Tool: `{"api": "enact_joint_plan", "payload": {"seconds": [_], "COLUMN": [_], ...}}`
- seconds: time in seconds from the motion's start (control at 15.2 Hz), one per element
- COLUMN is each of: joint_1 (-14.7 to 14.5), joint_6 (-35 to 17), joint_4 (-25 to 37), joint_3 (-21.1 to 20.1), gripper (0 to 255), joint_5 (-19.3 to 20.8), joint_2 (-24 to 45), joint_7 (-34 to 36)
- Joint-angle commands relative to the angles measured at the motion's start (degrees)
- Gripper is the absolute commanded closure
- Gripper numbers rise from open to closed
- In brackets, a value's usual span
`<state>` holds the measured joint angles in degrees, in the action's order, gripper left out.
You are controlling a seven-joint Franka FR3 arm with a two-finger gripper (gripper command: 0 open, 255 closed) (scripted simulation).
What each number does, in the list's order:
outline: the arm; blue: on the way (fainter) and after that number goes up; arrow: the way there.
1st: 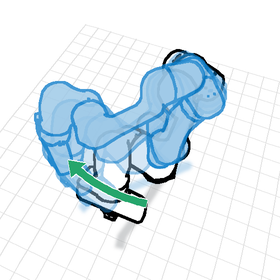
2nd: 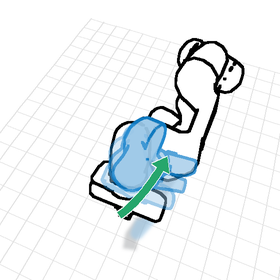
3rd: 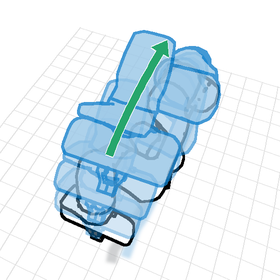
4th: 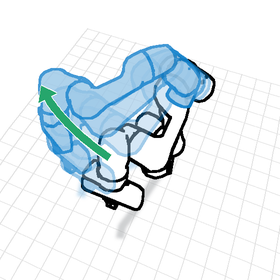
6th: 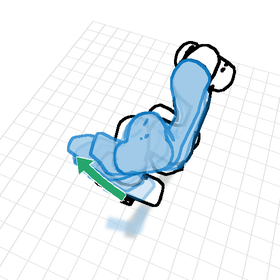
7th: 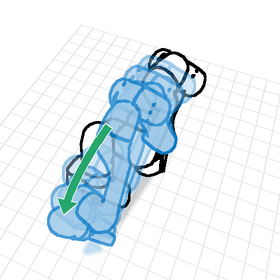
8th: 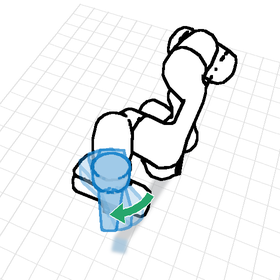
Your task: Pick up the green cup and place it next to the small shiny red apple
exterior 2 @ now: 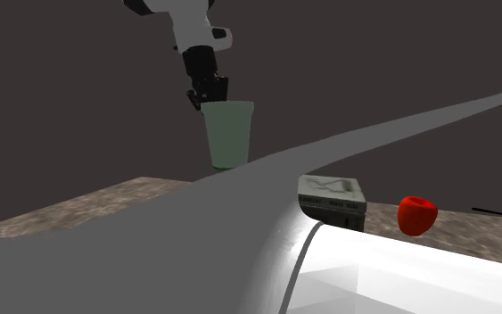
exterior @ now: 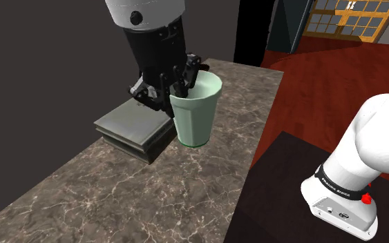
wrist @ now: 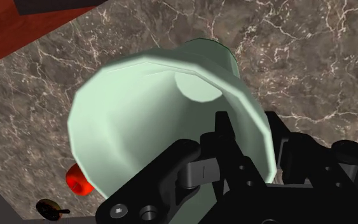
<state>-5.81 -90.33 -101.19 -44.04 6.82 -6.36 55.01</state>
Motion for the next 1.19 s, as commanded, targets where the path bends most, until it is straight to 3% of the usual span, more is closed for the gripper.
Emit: {"api": "enact_joint_plan", "payload": {"seconds": [0.0, 0.53, 1.12], "joint_1": [0.0, 4.0, 8.6], "joint_6": [1.6, -1.5, -5.1], "joint_4": [1.8, -3.9, -6.7], "joint_3": [0.0, 7.5, 15.8], "gripper": [255, 255, 255], "joint_5": [0.2, -1.5, -0.1], "joint_2": [0.2, -5.4, -6.6], "joint_7": [-0.1, -11.9, -24.4]}}
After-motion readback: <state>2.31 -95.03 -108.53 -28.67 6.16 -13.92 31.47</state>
